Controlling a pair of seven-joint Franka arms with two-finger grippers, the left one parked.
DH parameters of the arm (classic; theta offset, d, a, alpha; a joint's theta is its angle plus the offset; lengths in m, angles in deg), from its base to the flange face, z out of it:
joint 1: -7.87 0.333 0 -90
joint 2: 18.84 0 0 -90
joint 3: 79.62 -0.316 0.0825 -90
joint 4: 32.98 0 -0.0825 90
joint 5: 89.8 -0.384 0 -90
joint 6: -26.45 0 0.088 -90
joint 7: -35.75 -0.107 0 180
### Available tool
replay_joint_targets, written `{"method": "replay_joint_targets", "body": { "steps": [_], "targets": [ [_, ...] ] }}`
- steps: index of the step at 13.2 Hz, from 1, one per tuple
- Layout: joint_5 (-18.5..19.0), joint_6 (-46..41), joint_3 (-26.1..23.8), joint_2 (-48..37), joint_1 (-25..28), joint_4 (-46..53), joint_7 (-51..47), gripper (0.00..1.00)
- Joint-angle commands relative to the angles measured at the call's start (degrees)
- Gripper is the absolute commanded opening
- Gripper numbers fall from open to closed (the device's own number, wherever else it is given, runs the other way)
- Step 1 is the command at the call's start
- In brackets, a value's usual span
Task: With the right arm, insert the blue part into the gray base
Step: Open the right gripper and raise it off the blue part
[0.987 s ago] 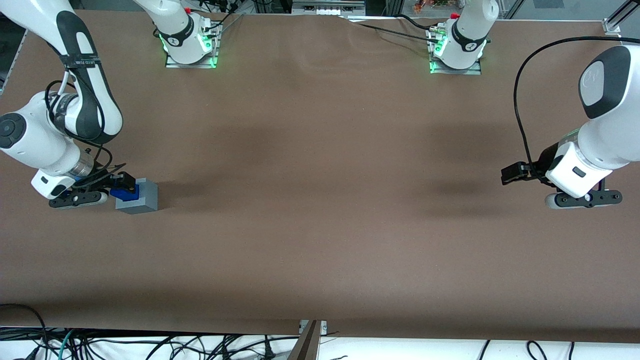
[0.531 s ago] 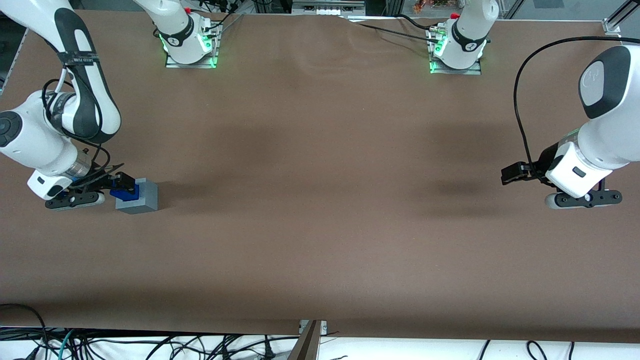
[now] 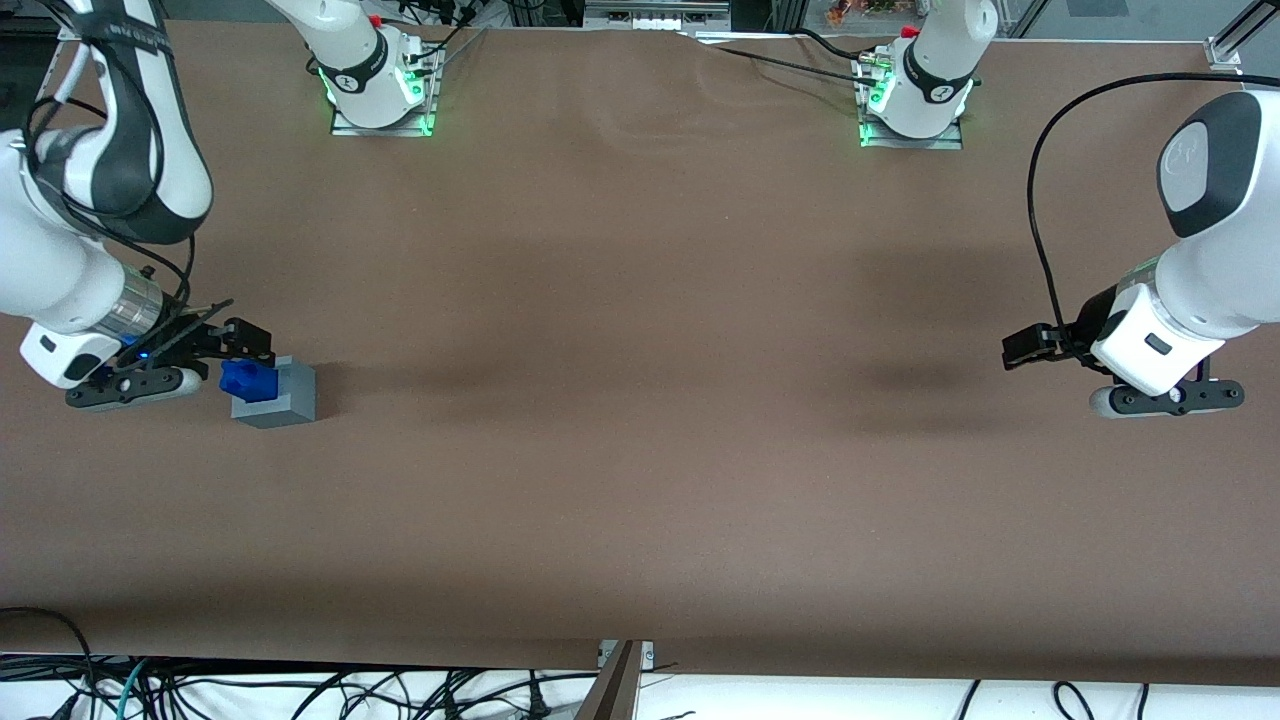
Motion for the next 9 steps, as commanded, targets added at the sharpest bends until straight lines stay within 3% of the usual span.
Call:
{"method": "replay_joint_targets", "body": {
  "steps": [1,9],
  "targets": [
    [0.95,-5.26,-0.27,-0.01,1.84,4.15,-3.39,0.99],
    [2.45,-20.55,-0.62,-6.68,4.66,8.56,-9.64,0.99]
  ]
}}
